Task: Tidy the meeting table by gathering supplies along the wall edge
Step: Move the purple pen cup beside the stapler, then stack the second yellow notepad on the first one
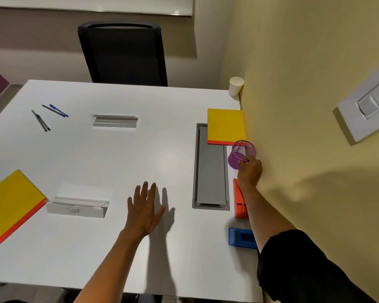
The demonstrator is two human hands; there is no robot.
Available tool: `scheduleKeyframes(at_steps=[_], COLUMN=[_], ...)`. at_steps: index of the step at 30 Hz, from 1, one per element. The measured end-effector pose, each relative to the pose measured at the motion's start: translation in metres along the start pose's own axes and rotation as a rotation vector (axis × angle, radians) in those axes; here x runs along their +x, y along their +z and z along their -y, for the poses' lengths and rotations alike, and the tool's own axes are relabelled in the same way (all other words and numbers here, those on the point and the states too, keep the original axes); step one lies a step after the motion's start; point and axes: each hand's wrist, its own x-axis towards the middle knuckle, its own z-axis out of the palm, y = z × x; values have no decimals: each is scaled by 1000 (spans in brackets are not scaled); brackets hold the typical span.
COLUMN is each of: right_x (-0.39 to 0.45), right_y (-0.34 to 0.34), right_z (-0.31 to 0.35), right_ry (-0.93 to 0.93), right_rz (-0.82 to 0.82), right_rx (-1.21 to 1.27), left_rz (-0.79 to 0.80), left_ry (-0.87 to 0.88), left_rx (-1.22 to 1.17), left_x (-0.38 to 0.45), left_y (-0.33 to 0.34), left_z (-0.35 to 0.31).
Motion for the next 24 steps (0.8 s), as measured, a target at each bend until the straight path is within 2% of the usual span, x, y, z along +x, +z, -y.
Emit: scheduleKeyframes(at_steps=[4,8,12,18,24], right_x=[-14,-43,-70,-121,-183], right_y=[-3,-1,9,28,51], right_z=[-2,6,14,53,104], right_ry=[-18,-142,-235,-510,-724], right_rz=[23,0,131,277,333], right_rx=[-29,10,-24,-65,-67], left_rz=[-6,-16,-35,-79,-152], left_ry=[5,-13,-42,-138,-275], left_rx=[-4,-10,-46,-16,3], left_x=[-5,-12,-28,-67,-112], left_y=[0,-3,-7,-21,-48], left_z=[-2,-5,-1,31,74])
